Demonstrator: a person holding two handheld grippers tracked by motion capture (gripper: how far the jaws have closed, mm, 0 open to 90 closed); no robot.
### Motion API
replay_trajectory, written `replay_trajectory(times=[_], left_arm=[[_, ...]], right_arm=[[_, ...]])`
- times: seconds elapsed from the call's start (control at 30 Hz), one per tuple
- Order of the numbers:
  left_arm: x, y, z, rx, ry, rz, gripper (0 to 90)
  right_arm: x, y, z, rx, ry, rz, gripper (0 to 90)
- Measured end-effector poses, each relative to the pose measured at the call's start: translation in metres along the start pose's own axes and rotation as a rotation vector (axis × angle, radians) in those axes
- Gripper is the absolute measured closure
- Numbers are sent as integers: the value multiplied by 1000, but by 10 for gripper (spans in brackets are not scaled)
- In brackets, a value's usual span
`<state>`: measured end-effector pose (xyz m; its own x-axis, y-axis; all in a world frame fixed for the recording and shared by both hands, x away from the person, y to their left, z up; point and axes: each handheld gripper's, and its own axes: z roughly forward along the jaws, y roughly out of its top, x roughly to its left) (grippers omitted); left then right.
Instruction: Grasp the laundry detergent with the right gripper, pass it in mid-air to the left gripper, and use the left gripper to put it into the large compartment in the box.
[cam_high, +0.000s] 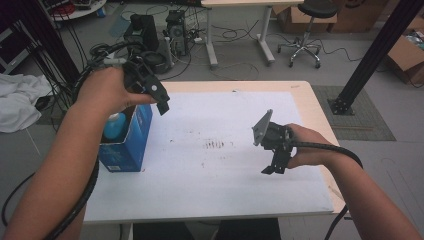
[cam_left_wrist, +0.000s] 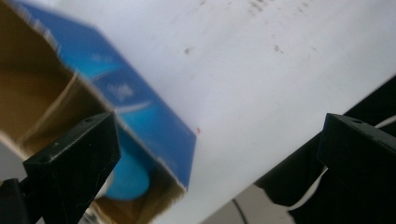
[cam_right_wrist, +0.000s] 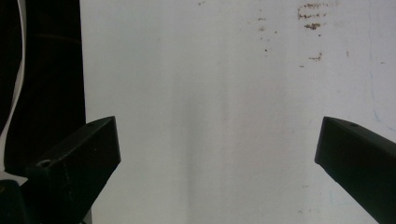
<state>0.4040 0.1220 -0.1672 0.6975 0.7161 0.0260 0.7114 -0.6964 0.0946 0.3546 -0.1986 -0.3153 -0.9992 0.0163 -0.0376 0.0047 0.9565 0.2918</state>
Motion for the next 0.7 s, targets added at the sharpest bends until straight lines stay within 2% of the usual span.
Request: replay_trajectory(times=[0.13,0.27,0.3,0.4,0.47,0.5,0.7], left_arm=[[-19,3,5,-7,2,202,1],[-36,0,13,-23,-39,373,1],[-41,-1,16,-26,-48,426,1],[-52,-3,24,-6,-67,521,1],[-59,-4,30,21,-93,570,1],[-62,-5,33,36,-89,597,1],[-80,-5,48,74,-83,699,1]], right_arm=[[0,0,-1,8,-1,-1,0],[1,1,-3,18,0,-1,0],[1,1,-4,20,-2,-2,0],[2,2,-6,27,-3,-5,0],[1,2,-7,29,-5,-6,0],[1,2,-8,29,-6,-5,0],[0,2,-7,25,-8,-2,0]])
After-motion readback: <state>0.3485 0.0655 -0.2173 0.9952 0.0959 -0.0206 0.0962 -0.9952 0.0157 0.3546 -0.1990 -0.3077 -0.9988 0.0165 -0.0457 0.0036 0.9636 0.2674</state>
